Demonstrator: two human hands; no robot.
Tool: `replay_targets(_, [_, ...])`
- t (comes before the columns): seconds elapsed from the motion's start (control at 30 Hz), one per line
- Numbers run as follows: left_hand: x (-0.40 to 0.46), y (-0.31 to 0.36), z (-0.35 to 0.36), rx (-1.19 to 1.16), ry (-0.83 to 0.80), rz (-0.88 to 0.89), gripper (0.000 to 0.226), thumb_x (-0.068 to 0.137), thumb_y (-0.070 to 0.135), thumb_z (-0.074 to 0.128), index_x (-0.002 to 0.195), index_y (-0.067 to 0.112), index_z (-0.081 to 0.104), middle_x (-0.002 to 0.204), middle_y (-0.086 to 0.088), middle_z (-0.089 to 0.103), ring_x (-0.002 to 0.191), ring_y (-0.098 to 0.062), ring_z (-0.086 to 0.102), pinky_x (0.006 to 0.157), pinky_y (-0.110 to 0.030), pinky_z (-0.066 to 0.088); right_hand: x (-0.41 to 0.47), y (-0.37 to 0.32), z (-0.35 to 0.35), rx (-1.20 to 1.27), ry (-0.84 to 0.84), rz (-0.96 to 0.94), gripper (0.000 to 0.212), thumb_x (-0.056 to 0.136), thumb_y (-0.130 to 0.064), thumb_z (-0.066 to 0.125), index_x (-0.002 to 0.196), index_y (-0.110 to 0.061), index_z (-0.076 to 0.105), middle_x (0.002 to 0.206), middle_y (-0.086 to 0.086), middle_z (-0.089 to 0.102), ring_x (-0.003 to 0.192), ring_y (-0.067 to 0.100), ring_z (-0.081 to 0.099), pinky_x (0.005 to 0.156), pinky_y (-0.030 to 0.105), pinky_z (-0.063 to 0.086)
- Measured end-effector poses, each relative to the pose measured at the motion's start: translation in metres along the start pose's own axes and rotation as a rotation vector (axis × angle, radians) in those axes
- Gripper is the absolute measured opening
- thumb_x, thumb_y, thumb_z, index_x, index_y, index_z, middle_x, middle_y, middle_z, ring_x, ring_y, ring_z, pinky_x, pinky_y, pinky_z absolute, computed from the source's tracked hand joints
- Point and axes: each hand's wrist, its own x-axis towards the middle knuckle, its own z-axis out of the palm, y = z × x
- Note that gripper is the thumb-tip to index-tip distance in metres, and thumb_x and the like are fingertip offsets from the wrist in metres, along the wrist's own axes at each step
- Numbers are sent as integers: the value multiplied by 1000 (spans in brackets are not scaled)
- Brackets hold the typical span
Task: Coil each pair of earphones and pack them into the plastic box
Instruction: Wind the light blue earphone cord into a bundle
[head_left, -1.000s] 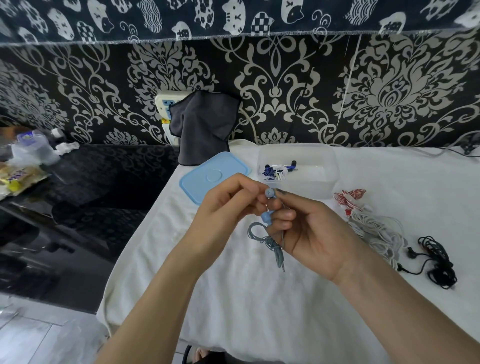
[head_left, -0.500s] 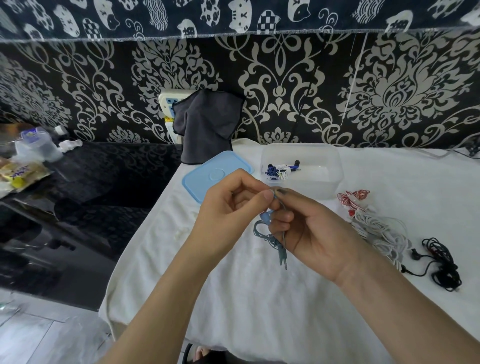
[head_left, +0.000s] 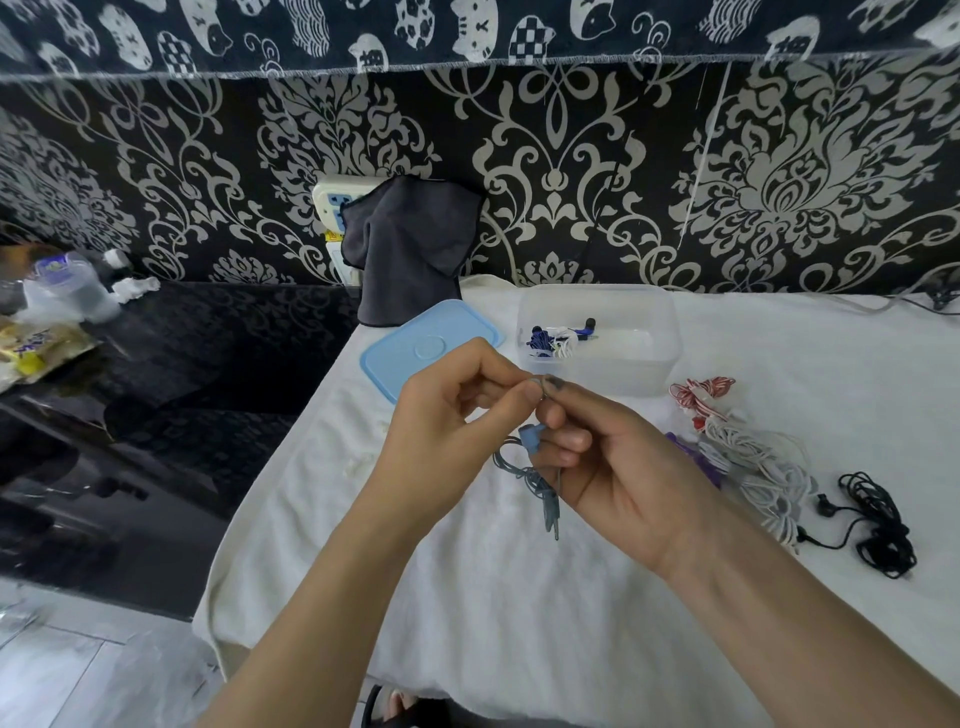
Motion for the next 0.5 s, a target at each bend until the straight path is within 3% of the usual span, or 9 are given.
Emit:
replay_targets(0.13, [0, 1, 1, -128, 14, -83, 12, 86, 15, 70, 78, 9, 63, 77, -12, 64, 76, -20, 58, 77, -32, 48, 0, -1, 1, -14, -8, 12, 18, 86, -12, 59, 69, -8, 64, 56, 0, 51, 46, 5, 35, 45, 17, 33])
replay_targets(0.27, [1, 0, 3, -218, 24, -126, 15, 79, 27, 69, 75, 14, 62, 85, -31, 61, 80, -34, 57, 84, -49, 46, -2, -2, 3, -5, 11, 10, 10, 85, -11, 59, 77, -6, 61, 56, -1, 51, 43, 4, 37, 44, 16, 34])
replay_targets(0.37, [1, -2, 6, -215, 21, -130, 15, 86, 26, 67, 80, 13, 62, 93, -38, 62, 85, -52, 60, 92, -66, 48, -3, -3, 2, 56, 25, 25, 6, 84, -10, 59, 87, -5, 60, 57, -2, 51, 41, 3, 39, 43, 15, 34])
replay_targets(0.43, [1, -2, 8, -175, 23, -116, 14, 93, 23, 61, 83, 13, 64, 92, -31, 66, 84, -47, 62, 91, -59, 51, -4, -5, 1, 114, 13, 58, 8, 84, -9, 59, 89, -4, 62, 57, -3, 49, 41, 3, 38, 43, 14, 32])
replay_targets(0.5, [1, -1, 8, -131, 26, -93, 17, 96, 20, 55, 85, 14, 66, 83, -15, 66, 78, -27, 60, 83, -42, 51, -5, -7, 1, 146, -24, 89, 12, 85, -9, 57, 83, -3, 67, 56, -4, 46, 38, 4, 37, 42, 13, 30])
